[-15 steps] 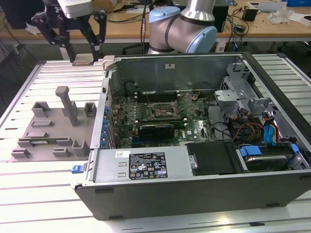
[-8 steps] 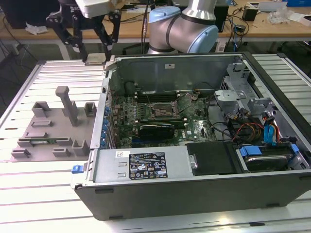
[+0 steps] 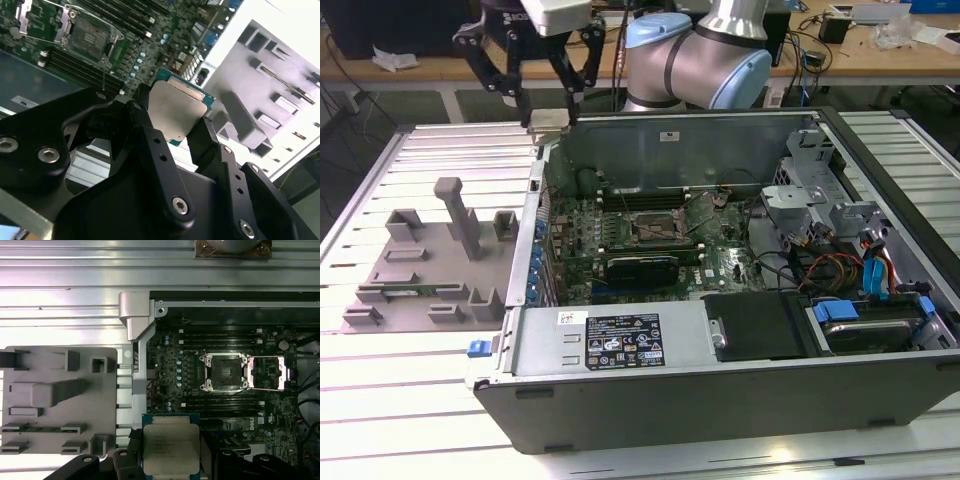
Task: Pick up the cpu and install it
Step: 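Pick up the cpu and move it towards the insertion slot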
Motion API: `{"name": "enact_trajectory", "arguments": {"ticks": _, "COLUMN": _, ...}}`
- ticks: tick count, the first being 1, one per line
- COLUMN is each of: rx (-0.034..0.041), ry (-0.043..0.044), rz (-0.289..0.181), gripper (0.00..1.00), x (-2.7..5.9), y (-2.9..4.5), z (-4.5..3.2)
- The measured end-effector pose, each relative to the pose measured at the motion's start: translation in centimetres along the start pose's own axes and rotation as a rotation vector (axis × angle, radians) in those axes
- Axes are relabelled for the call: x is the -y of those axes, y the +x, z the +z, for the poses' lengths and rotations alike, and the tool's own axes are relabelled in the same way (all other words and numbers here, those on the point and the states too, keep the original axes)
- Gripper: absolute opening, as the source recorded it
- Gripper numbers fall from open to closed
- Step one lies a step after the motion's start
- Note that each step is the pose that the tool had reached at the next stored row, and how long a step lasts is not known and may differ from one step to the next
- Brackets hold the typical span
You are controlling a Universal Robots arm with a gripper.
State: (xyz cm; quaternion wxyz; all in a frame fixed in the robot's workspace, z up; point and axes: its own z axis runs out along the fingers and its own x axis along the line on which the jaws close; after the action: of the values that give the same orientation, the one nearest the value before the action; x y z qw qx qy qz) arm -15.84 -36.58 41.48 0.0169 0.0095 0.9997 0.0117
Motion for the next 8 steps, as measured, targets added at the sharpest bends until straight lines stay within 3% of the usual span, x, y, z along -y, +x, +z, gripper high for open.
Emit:
{"name": "enact_trajectory", "arguments": {"ticks": 3, "rx": -0.0001, "ry": 0.0001, "rz": 0.000, "gripper": 0.55, "x": 0.01, "y": -1.14, "z": 0.03}}
{"name": "enact_trajectory", "arguments": {"ticks": 8, "rx": -0.0001, "ry": 0.0000, "rz": 0.000, "gripper": 0.55, "x": 0.02, "y": -4.01, "z": 0.13}}
